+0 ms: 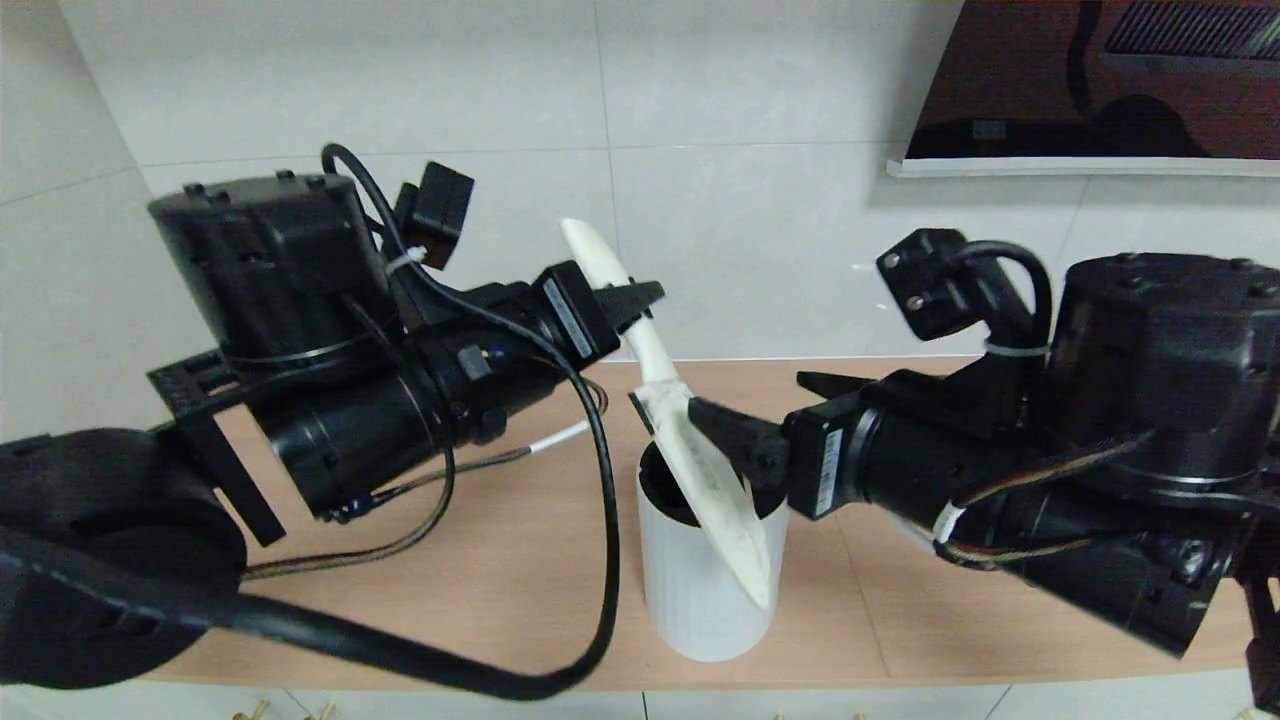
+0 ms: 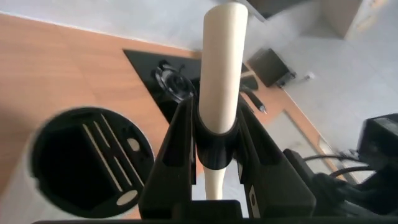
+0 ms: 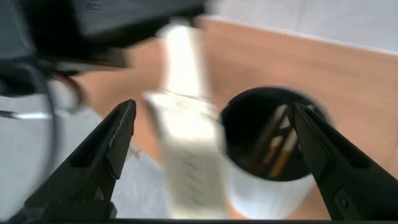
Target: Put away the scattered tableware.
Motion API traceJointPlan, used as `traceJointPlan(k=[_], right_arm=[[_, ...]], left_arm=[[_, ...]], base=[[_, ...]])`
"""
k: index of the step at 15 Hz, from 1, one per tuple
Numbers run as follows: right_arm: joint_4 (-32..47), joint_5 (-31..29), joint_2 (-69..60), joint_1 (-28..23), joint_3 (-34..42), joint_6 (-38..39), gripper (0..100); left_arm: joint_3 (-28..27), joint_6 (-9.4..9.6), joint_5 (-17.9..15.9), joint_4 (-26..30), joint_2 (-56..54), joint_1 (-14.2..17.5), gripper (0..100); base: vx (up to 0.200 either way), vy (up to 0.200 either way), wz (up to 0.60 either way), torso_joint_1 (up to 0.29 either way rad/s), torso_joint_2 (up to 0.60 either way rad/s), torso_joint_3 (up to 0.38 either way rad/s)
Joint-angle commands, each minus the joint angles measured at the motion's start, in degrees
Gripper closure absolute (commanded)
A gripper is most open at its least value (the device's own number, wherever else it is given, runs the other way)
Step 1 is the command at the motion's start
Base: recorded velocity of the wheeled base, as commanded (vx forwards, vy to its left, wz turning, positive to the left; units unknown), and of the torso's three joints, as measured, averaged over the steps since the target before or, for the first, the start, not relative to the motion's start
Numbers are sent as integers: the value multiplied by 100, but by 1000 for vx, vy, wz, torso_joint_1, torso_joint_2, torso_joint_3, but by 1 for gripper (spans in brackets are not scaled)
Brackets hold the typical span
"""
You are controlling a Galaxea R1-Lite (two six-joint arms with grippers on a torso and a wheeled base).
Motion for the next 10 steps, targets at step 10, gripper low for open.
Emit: traceJointPlan(k=[10], right_arm=[[151,425,-299,-1556,86,-36,0]], left_arm=[[-1061,3581,3978,-903,701,-1146,100]], base=[[0,0,0,0,0,0]])
